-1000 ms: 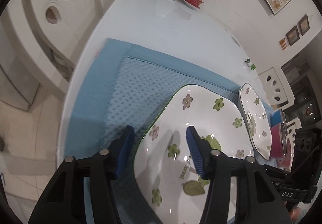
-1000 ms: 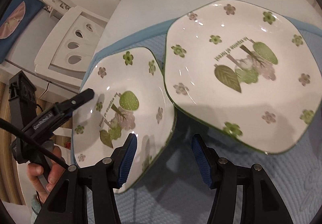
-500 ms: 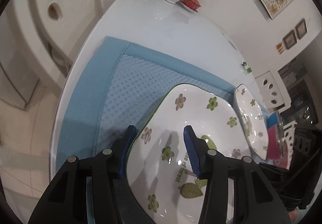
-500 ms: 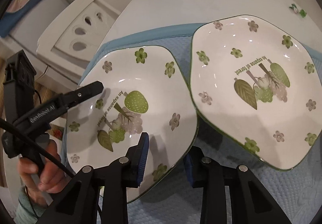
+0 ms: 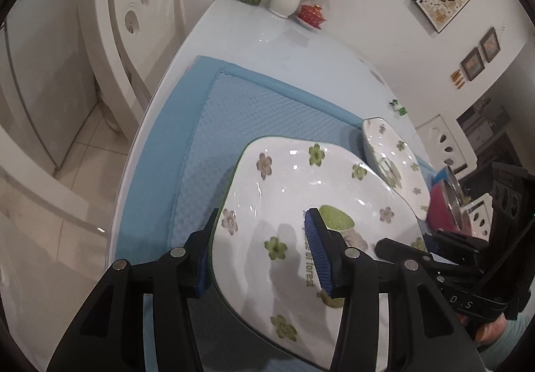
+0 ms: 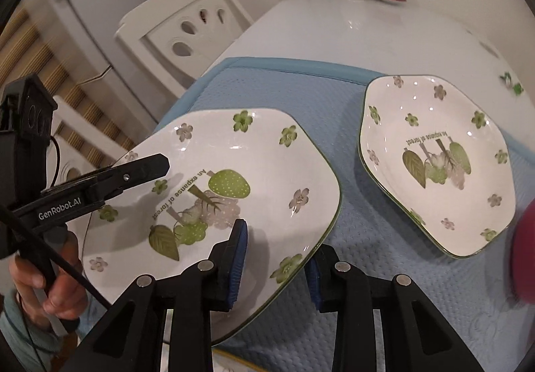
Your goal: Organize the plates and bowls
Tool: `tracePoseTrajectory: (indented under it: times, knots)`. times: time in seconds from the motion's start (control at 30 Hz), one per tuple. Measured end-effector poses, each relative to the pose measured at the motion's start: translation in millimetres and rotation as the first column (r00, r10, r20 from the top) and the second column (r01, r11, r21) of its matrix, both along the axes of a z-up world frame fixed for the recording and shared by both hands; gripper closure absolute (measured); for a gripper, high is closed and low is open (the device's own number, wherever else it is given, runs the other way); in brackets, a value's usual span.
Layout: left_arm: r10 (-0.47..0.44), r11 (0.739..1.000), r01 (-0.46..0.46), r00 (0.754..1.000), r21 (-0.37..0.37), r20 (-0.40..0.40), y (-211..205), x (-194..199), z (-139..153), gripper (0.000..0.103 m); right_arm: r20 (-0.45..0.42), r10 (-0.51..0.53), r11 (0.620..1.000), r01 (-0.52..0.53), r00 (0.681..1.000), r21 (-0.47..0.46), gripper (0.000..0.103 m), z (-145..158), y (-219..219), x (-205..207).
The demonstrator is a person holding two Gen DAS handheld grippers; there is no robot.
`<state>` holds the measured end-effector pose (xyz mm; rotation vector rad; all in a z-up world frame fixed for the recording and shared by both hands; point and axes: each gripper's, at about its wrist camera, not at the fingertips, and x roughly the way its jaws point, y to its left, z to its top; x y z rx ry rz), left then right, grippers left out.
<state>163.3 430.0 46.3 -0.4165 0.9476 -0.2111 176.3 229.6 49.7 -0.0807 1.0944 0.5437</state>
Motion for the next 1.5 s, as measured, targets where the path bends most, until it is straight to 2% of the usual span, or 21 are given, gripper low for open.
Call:
tracePoseTrajectory:
  times: [0.23, 0.4, 0.5, 0.57, 0.73, 0.9, 1.0, 1.1, 1.3, 1.37, 1.4, 1.5]
  knots:
    - [-0.033, 0.999, 0.032, 0.998, 0.024, 0.062, -11, -19, 26, 0.059, 0.052, 0.035, 0.999, -0.035, 0.998, -0.003, 0.072, 24, -6, -19]
    - [-0.06, 0.998, 0.058, 0.993, 0.028, 0.102, -21, -44, 50, 0.058, 0.035, 0.017, 0.999, -0.018, 0.999, 0.032, 0.072, 38, -24, -42]
    - [-0.084, 0.994, 0.075, 0.99, 0.081, 0.114, -34, -60, 55, 0.058, 0.066, 0.009, 1.0, -0.01, 0.998, 0.026, 0.072, 43, -35, -59]
    - [-0.08, 0.994, 0.07, 0.989, 0.083, 0.124, -38, -66, 51, 0.058, 0.08, 0.002, 1.0, -0.004, 0.997, 0.026, 0.072, 40, -42, -65]
    - [-0.055, 0.996, 0.05, 0.996, 0.08, 0.071, -40, -54, 27, 0.058, 0.027, -0.02, 0.999, 0.019, 0.999, 0.028, 0.072, 18, -41, -55]
    - [-0.018, 0.999, 0.016, 0.998, 0.029, 0.054, -19, -28, 15, 0.059, -0.034, -0.025, 0.998, 0.027, 0.999, 0.049, 0.073, 7, -26, -35]
    - [0.001, 0.999, -0.001, 1.0, 0.034, 0.019, -8, -11, 1, 0.059, -0.089, 0.0, 0.998, 0.005, 0.996, 0.058, 0.073, -8, -20, -27]
    - [0.014, 1.0, -0.014, 1.0, 0.002, -0.008, 2, -7, -12, 0.059, -0.111, 0.035, 0.999, -0.031, 0.993, 0.038, 0.073, -19, -16, -22]
    - [0.02, 1.0, -0.02, 0.999, -0.017, -0.034, 4, -8, -27, 0.059, -0.188, -0.02, 0.995, 0.039, 0.982, 0.096, 0.073, -39, -21, 24]
    - [0.018, 1.0, -0.017, 0.999, 0.013, -0.03, 1, -8, -26, 0.059, -0.176, 0.0, 0.994, 0.02, 0.984, 0.11, 0.073, -40, -14, 32]
    - [0.023, 0.999, -0.022, 0.999, 0.025, -0.031, -1, -8, -25, 0.059, -0.161, 0.009, 0.996, 0.005, 0.987, 0.086, 0.072, -37, -8, 32]
    - [0.046, 0.999, -0.046, 0.999, 0.017, -0.02, 4, -12, -19, 0.059, -0.095, 0.041, 0.998, -0.036, 0.995, 0.058, 0.072, -27, 1, 24]
